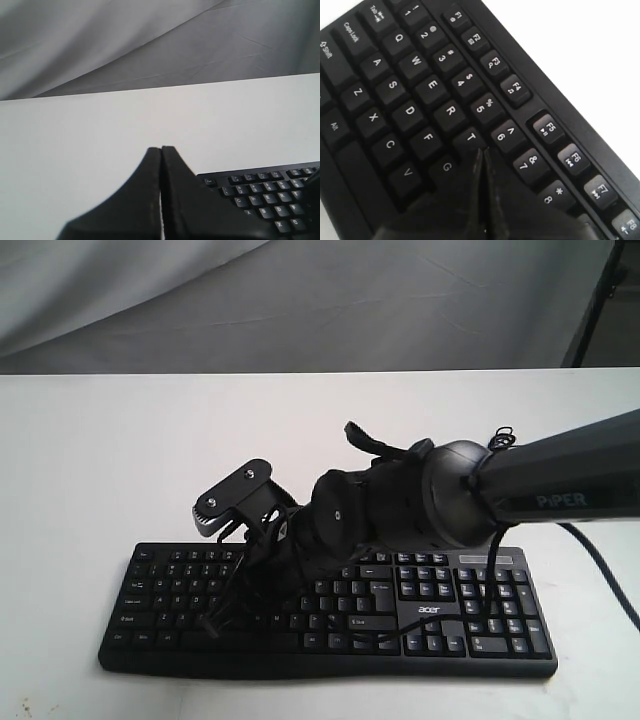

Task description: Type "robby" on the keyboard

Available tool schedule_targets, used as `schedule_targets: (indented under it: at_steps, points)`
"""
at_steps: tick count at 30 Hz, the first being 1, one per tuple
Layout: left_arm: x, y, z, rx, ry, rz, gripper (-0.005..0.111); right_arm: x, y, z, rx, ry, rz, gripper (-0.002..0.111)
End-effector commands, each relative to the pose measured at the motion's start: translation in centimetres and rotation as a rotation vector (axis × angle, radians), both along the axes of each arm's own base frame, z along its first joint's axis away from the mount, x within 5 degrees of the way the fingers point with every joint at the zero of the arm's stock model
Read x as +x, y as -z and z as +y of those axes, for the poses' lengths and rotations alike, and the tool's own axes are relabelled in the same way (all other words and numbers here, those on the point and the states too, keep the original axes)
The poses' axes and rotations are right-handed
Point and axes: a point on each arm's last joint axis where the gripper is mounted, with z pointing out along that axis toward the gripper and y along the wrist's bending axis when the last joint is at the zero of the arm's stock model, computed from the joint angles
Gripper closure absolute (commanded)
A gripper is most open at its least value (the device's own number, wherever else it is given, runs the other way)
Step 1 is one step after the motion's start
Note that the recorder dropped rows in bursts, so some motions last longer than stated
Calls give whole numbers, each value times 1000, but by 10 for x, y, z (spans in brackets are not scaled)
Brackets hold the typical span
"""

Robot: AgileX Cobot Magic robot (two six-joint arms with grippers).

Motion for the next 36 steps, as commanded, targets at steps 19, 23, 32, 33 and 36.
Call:
schedule_targets:
  at_steps: [19,23,32,33,36]
  points:
    - [0,1,0,1,6,-7,107,-1,-12,-2,9,-15,-29,108]
    - [0,1,0,1,6,-7,107,2,-45,-10,48,-11,-71,108]
    - [0,1,0,1,6,-7,107,-18,-128,-41,139,7,-197,108]
    - [0,1,0,1,6,-7,107,-26,-136,-47,160,16,-213,108]
    - [0,1,0,1,6,-7,107,-55,-152,-72,220,61,-237,108]
